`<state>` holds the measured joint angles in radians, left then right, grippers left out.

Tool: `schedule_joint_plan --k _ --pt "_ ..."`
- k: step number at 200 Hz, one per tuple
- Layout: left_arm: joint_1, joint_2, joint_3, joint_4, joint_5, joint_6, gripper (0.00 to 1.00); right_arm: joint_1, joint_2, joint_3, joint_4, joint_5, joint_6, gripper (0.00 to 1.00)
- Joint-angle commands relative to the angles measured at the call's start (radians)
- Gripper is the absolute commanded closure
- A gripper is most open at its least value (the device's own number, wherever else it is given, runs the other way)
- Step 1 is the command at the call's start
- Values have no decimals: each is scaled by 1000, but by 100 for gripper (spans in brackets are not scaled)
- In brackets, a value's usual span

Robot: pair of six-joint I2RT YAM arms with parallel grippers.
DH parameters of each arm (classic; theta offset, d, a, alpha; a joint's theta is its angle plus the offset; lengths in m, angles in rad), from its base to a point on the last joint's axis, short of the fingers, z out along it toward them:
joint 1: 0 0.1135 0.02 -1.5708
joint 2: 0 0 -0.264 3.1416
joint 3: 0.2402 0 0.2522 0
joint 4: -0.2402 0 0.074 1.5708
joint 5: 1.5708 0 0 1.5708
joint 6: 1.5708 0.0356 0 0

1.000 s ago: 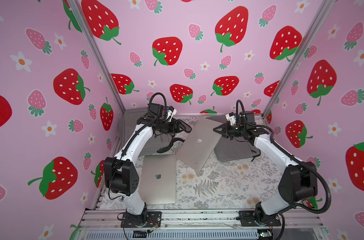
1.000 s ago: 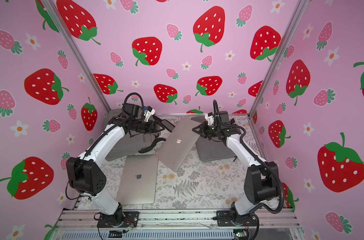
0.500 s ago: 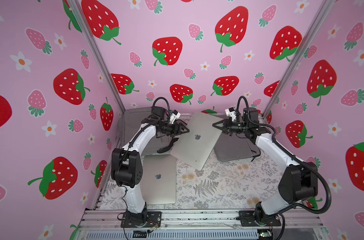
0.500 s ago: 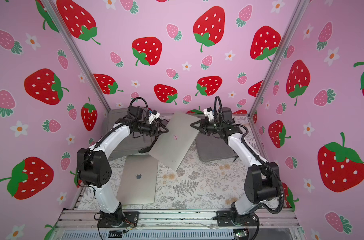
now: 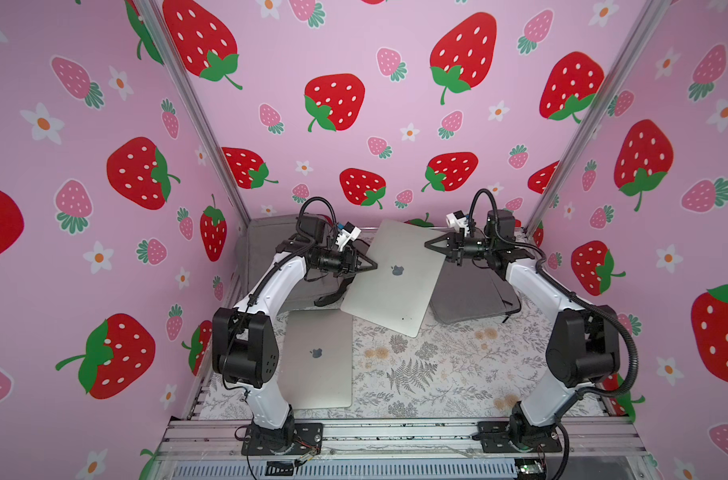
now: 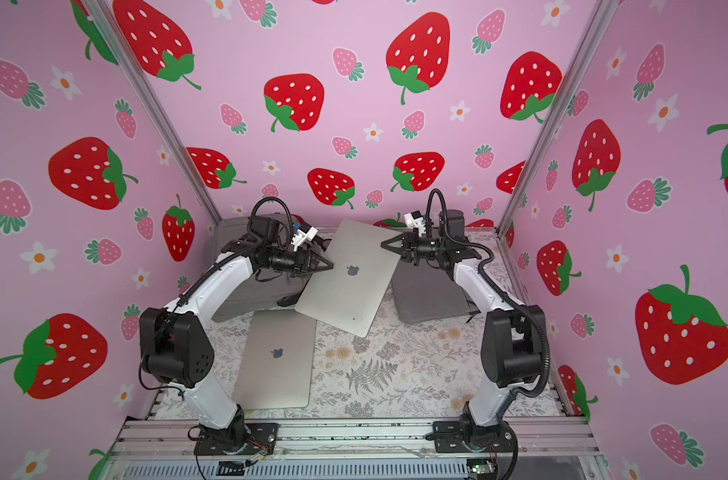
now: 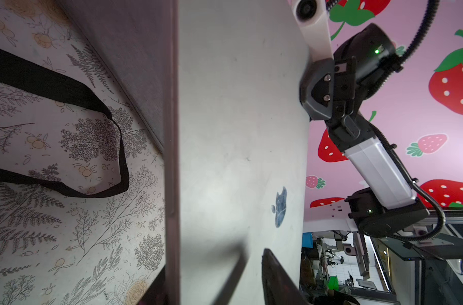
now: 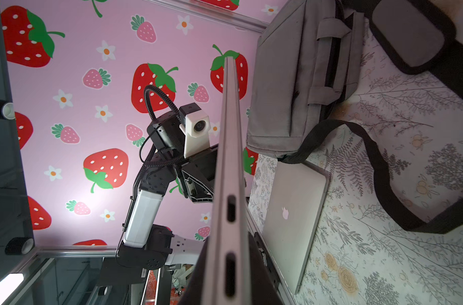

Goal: Open the zippered laptop bag and take out the laptop
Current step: Place the laptop at the center of the board.

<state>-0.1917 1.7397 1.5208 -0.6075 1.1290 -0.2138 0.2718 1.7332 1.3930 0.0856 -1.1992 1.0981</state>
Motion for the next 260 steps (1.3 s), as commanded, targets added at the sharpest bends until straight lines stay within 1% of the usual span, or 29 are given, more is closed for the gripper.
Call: schedule_joint_plan --k 1,16,29,40,51,67,110,117,120,126,132,150,173,178,184,186,191,204,213,223,250,260 --pt "-40 -50 -8 12 158 -20 51 -3 16 63 151 -8 81 100" --pt "-54 -58 -14 22 164 -35 49 -4 30 64 201 -11 119 100" --pt "-61 -71 -23 68 174 -77 49 -5 41 63 227 -14 138 100" --pt "-61 -86 -41 139 175 -138 50 -5 44 63 225 -16 137 100" --pt "-61 -94 -44 180 183 -178 54 -6 49 61 226 -14 137 100" --pt "-61 -104 -44 198 173 -198 62 -6 55 61 224 -13 135 100" --pt "-63 -118 -69 272 167 -282 93 -9 64 49 209 9 126 100" --pt "-63 -119 -72 281 163 -293 93 -9 64 45 208 14 126 96" --pt "-63 -121 -75 282 163 -297 98 -9 63 43 207 16 125 94" --pt "-63 -121 -74 285 164 -301 100 -9 62 41 206 19 123 88" --pt "-62 -124 -76 294 167 -312 100 -9 62 38 204 21 121 81" --pt "-62 -133 -90 338 174 -354 100 -12 56 26 194 27 112 72" --pt "-62 -157 -109 359 165 -382 100 -24 40 -3 176 40 89 55" --pt "-62 -166 -122 380 160 -402 100 -28 37 -14 175 44 83 50" --pt "-62 -174 -135 409 151 -425 100 -33 30 -23 164 50 71 49" --pt "-61 -177 -140 417 150 -433 100 -35 29 -27 156 54 66 46" --pt "-61 -183 -151 438 140 -453 100 -38 22 -34 139 61 49 42" --pt "-61 -204 -195 510 103 -510 100 -46 7 -46 67 76 -10 38" --pt "-61 -218 -227 553 86 -551 100 -49 -4 -59 49 88 -26 36" --pt "-63 -231 -264 604 63 -597 100 -55 -14 -81 25 107 -43 30" --pt "-71 -305 -382 688 -22 -667 100 -77 -68 -146 -82 167 -140 17" --pt "-78 -339 -438 713 -52 -684 100 -81 -92 -155 -157 193 -202 14"
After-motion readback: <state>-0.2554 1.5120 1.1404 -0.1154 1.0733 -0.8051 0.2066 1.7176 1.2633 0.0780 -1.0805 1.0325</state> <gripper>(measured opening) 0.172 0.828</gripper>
